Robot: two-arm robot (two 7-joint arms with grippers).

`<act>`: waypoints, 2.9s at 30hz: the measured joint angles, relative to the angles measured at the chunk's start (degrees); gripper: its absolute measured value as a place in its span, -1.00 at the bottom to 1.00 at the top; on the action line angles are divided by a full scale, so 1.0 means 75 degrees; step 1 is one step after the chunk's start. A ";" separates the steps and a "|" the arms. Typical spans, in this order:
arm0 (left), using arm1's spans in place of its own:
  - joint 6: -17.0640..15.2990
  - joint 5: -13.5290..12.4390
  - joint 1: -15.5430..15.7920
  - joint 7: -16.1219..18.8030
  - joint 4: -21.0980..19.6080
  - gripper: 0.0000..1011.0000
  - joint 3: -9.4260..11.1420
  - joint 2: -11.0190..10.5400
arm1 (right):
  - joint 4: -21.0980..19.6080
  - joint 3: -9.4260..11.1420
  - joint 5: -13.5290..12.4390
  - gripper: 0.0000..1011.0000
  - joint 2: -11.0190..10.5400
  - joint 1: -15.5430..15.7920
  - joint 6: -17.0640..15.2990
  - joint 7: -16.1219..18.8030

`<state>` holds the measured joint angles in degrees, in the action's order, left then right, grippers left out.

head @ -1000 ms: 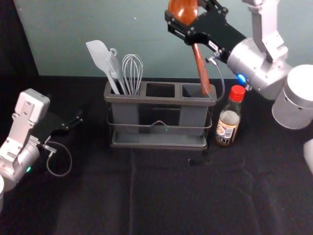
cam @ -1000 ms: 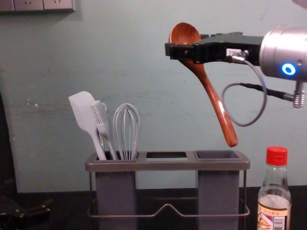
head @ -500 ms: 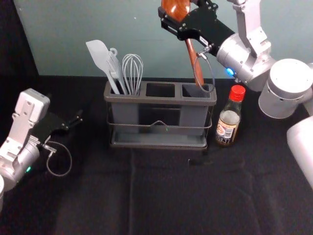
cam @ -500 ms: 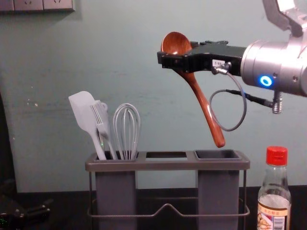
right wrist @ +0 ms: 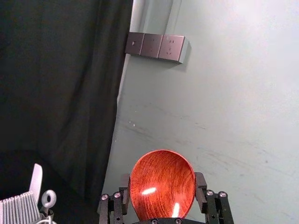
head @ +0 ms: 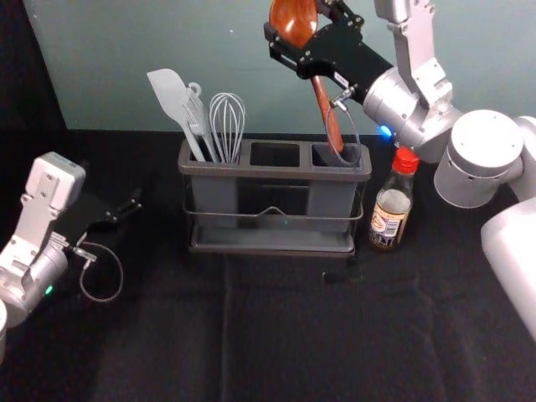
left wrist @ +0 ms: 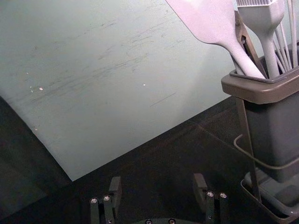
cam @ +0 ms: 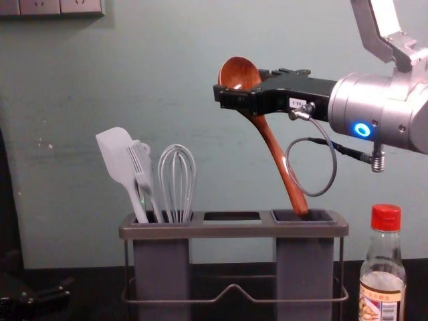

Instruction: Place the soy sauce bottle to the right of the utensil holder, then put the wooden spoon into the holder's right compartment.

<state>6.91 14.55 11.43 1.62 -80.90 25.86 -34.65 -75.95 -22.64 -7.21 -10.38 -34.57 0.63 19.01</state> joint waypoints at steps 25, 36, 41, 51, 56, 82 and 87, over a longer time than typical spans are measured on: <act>0.0000 0.0000 0.0000 0.0000 0.0000 0.99 0.0000 0.0000 | 0.0015 0.0135 -0.0151 0.66 -0.0096 0.0520 0.0200 0.0110; 0.0000 0.0000 0.0000 0.0000 0.0000 0.99 0.0000 0.0000 | 0.0046 0.0208 -0.0298 0.66 -0.0226 0.0823 0.0376 0.0215; 0.0000 0.0000 0.0000 0.0000 0.0000 0.99 0.0000 0.0000 | 0.0046 0.0222 -0.0352 0.66 -0.0270 0.0926 0.0411 0.0248; 0.0000 0.0000 0.0000 0.0000 0.0000 0.99 0.0000 0.0000 | 0.0073 0.0227 -0.0427 0.66 -0.0303 0.1057 0.0445 0.0298; 0.0000 0.0000 -0.0001 0.0000 0.0000 0.99 0.0000 0.0000 | 0.0083 0.0221 -0.0456 0.66 -0.0315 0.1117 0.0447 0.0303; 0.0000 0.0000 0.0000 0.0000 0.0000 0.99 0.0000 0.0000 | -0.0257 0.0231 -0.0570 0.66 -0.0434 0.1372 0.0302 0.0320; 0.0000 0.0000 -0.0001 0.0000 0.0000 0.99 0.0000 0.0000 | -0.0249 0.0231 -0.0570 0.66 -0.0432 0.1363 0.0305 0.0318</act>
<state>6.91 14.55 11.43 1.62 -80.90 25.86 -34.64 -77.82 -20.91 -11.48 -13.62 -24.35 2.92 21.40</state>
